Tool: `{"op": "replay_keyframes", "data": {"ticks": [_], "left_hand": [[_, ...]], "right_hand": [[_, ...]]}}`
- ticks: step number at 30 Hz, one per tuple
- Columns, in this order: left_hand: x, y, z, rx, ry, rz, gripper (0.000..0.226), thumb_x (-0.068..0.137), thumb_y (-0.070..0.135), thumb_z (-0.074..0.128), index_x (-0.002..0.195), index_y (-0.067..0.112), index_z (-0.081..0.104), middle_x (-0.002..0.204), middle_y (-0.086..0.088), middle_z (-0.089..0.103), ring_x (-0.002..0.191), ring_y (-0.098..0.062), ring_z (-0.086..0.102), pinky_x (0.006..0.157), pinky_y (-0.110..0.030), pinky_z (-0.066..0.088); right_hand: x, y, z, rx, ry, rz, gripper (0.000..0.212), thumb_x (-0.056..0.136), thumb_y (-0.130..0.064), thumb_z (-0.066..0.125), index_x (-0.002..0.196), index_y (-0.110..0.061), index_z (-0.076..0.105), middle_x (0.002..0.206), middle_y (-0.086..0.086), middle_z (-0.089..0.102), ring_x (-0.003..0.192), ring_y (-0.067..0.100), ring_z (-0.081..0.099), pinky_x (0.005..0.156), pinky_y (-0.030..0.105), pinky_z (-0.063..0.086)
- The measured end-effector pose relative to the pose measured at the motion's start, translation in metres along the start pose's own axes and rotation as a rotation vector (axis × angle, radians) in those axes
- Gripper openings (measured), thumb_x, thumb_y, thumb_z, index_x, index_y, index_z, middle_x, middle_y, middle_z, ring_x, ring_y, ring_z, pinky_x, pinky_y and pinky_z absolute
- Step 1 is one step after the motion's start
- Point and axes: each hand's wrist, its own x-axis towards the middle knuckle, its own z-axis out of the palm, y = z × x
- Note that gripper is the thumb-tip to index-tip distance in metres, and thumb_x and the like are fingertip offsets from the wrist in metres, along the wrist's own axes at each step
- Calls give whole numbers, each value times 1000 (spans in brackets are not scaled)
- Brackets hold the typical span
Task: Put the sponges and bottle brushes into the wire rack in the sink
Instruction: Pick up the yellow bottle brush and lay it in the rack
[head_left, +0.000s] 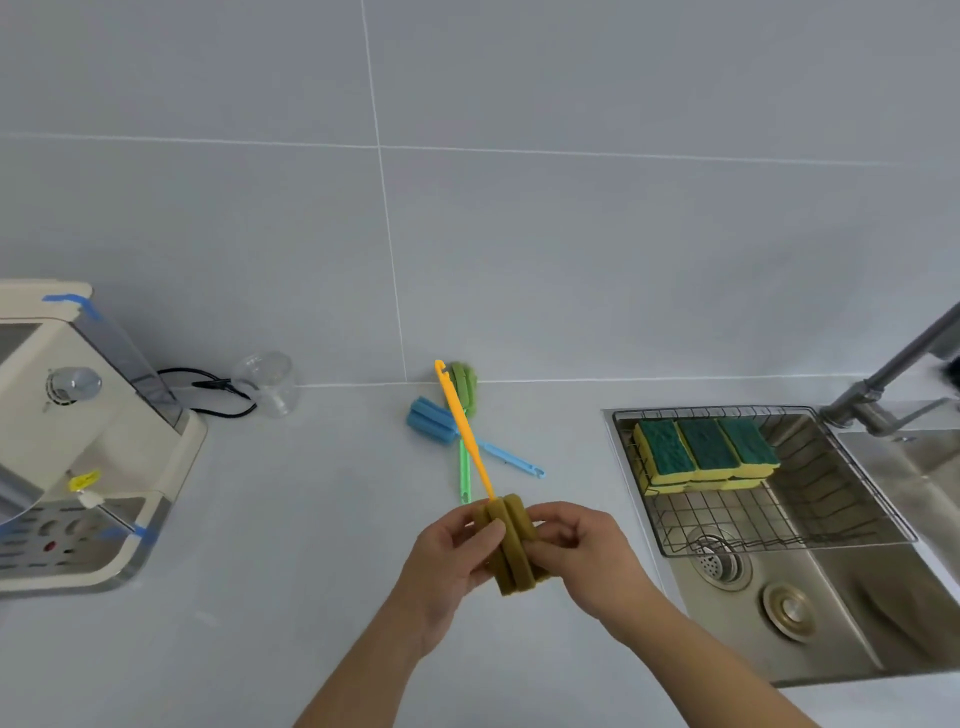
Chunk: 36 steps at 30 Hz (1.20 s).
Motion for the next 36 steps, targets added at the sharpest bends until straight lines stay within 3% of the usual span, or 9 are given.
{"op": "replay_keyframes", "data": {"ticks": [1, 2, 6, 10, 16, 24, 28, 32, 36], "left_hand": [[-3, -2, 55, 128, -123, -30, 27, 91, 11, 63, 118, 9, 67, 112, -14, 73, 107, -29, 69, 93, -41, 55], [-3, -4, 67, 159, -144, -27, 27, 90, 8, 64, 116, 8, 68, 111, -15, 73, 107, -30, 69, 93, -42, 55], [-3, 1, 76, 234, -82, 42, 22, 87, 4, 67, 107, 11, 73, 105, -12, 75, 103, -29, 70, 89, -40, 57], [-7, -4, 68, 334, -39, 65, 19, 80, 17, 74, 99, 22, 77, 101, -7, 75, 102, -30, 69, 91, -48, 56], [-8, -11, 88, 389, -251, -103, 25, 76, 19, 69, 100, 19, 77, 99, -9, 75, 93, -23, 70, 81, -38, 56], [3, -29, 139, 408, -459, -232, 28, 76, 13, 64, 100, 8, 76, 91, -10, 71, 85, -20, 67, 78, -35, 54], [12, -36, 169, 452, -522, -282, 28, 75, 15, 63, 100, 7, 73, 87, -6, 72, 83, -17, 68, 72, -28, 54], [22, -47, 195, 469, -519, -334, 40, 74, 20, 65, 109, 4, 70, 90, -6, 72, 84, -18, 67, 72, -31, 53], [34, -63, 213, 355, -426, -357, 50, 71, 28, 72, 115, 7, 68, 106, -18, 68, 94, -30, 64, 79, -42, 53]], "right_hand": [[-35, 10, -41, 83, 158, -1, 24, 87, -3, 69, 103, -20, 75, 83, 9, 78, 78, 32, 74, 80, 51, 60], [-42, 14, -49, 109, 192, -9, 23, 87, -5, 70, 103, -21, 75, 86, 7, 78, 78, 28, 75, 79, 49, 61], [-48, 18, -56, 112, 161, 4, 24, 84, -16, 76, 105, -27, 74, 94, 3, 75, 81, 24, 75, 79, 46, 62], [-54, 12, -70, 115, 157, 60, 36, 81, -16, 81, 109, -35, 69, 99, 0, 72, 87, 21, 71, 84, 42, 60], [-52, -5, -116, 314, 298, 38, 25, 91, -12, 68, 116, -18, 68, 96, 12, 75, 83, 20, 73, 77, 30, 61], [-52, 5, -177, 556, 342, 21, 18, 97, -9, 58, 111, -11, 70, 95, 14, 76, 80, 25, 70, 76, 37, 59], [-57, 21, -208, 711, 369, 55, 13, 96, -5, 59, 107, -5, 65, 81, 13, 73, 69, 23, 70, 70, 36, 62], [-61, 38, -238, 771, 383, 58, 6, 96, -2, 57, 96, -6, 61, 72, 10, 70, 62, 18, 68, 63, 33, 62], [-62, 56, -267, 823, 409, 64, 6, 96, -1, 55, 96, -5, 58, 70, 11, 71, 62, 19, 70, 59, 31, 61]]}}
